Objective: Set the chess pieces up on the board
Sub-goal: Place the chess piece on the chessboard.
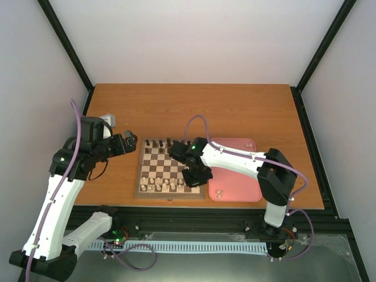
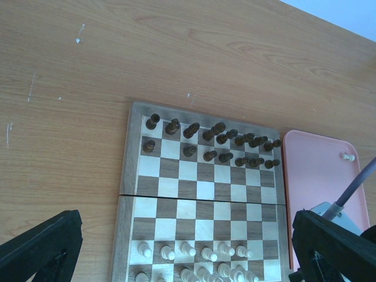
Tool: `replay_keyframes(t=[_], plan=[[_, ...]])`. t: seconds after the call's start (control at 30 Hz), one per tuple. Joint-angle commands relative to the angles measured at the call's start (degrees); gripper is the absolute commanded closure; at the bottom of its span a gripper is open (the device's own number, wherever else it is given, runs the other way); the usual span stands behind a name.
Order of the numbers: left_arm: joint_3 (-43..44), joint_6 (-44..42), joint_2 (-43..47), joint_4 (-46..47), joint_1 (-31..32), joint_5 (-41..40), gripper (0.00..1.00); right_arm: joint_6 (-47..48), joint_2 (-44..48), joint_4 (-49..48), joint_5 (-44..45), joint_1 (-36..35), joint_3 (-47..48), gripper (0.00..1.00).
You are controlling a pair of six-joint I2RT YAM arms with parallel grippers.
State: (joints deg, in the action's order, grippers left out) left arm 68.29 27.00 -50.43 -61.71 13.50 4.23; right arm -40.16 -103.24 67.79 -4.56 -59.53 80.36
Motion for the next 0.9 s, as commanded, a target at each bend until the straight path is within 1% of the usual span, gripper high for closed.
replay_keyframes(t=[0.0, 0.5, 0.87], plan=[[1.2, -0.6, 0.9, 0.0, -0.3, -0.4, 0.00, -0.8, -2.2, -1.2, -0.3, -1.2, 1.8, 0.94], [0.8, -0.8, 1.2, 0.0, -0.3, -0.5, 0.00, -0.9, -4.6, -3.5, 1.3, -1.2, 0.2, 0.93], [0.7, -0.8, 1.3, -0.2, -0.3, -0.8, 0.00, -0.9, -5.4, -2.9, 2.1, -1.1, 0.2, 0.92]])
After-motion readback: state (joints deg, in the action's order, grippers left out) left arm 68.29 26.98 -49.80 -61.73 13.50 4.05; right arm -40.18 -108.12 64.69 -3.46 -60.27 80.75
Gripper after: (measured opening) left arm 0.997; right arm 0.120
